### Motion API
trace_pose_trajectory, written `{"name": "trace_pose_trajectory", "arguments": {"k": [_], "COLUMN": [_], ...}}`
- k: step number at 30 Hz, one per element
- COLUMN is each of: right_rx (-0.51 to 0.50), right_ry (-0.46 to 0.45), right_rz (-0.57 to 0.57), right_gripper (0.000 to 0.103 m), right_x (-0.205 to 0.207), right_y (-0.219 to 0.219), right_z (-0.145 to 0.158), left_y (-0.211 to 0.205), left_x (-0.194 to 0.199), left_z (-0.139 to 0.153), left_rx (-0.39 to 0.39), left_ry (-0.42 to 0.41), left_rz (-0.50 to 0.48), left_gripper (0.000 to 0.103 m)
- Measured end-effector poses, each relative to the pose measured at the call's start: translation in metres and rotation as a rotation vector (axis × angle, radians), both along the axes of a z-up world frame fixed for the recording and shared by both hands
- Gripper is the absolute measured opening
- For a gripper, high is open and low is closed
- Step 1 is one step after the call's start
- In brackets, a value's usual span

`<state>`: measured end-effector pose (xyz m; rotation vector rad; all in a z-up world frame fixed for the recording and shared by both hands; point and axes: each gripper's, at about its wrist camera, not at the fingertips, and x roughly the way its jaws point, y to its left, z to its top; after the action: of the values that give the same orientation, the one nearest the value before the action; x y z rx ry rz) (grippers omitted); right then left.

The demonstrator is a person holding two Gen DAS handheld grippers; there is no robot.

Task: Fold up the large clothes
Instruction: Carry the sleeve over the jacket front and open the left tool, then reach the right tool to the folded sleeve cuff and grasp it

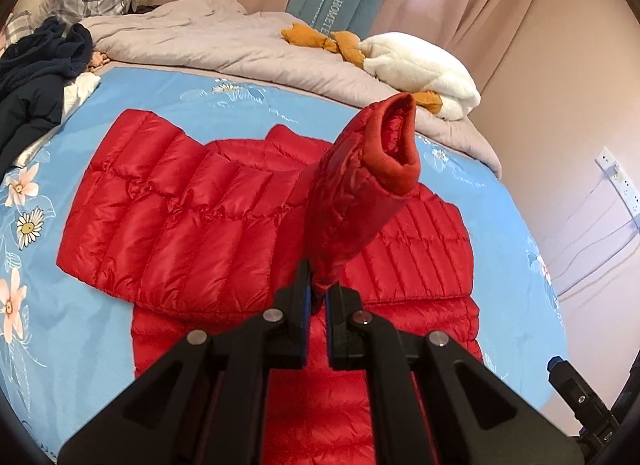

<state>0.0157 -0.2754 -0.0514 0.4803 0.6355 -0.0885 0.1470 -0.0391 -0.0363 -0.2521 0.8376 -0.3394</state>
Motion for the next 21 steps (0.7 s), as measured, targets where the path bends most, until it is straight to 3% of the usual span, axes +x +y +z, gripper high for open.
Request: {"name": "trace_pose_trajectory", "arguments": {"k": [10, 12, 14, 16, 21], "right_rx": [0.008, 0.009, 0.011, 0.011, 0.007], "right_ry": [0.011, 0.013, 0.014, 0.014, 0.017], "right_rz": [-0.007, -0.009, -0.012, -0.014, -0.010], "right_gripper": [0.094, 0.094, 0.094, 0.094, 0.094], "right_x": [-0.001, -0.001, -0.001, -0.001, 0.001], "right_y": [-0.004, -0.005, -0.006, -0.006, -0.005], "right_z": [-0.004, -0.005, -0.005, -0.004, -0.004], "left_y": [-0.013, -0.015, -0.014, -0.013, 0.000], "left_x": [-0.002, -0.002, -0.005, -0.008, -0.015], "left_z": [-0.015, -0.016, -0.013, -0.009, 0.007], "left_rx": [0.009, 0.022, 0.010, 0.000, -0.016], "left_ry": [0.058, 0.068, 0.064, 0.053, 0.025], "left_rz": [-0.040, -0.053, -0.062, -0.068, -0.057], "left_gripper": [0.008, 0.023, 0.048, 0.060, 0.070]}}
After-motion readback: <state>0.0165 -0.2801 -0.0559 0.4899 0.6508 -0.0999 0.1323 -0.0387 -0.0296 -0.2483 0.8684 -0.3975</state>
